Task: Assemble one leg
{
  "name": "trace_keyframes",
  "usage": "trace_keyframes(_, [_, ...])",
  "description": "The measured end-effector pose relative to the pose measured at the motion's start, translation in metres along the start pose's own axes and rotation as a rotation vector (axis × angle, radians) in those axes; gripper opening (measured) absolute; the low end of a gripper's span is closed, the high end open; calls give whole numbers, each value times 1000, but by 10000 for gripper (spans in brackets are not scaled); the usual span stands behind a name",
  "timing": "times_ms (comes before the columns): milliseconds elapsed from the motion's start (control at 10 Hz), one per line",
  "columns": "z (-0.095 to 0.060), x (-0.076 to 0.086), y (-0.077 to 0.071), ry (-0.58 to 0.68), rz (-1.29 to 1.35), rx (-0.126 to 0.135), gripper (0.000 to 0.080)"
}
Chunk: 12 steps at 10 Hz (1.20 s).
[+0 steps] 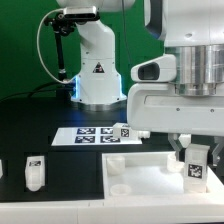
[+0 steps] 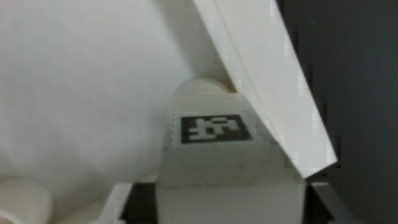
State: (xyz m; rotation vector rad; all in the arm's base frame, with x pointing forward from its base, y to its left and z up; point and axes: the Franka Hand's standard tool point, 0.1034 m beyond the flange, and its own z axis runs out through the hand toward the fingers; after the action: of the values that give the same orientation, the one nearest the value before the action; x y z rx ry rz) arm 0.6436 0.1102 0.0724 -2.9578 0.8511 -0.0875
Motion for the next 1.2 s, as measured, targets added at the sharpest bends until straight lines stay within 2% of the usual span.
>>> trace_keyframes(200, [0, 0, 1, 2, 180, -2, 285])
trace_keyframes(400, [-1, 1, 3, -8, 492, -5, 285])
trace_keyframes(600, [-2, 3, 7, -66, 819, 23, 285])
trace_keyframes(800, [-1, 1, 5, -112, 1147, 40, 286])
trace_keyframes(1000, [-1, 1, 4, -117, 1299, 38, 287])
trace_keyframes(1200, [-1, 1, 4, -117, 1327, 36, 287])
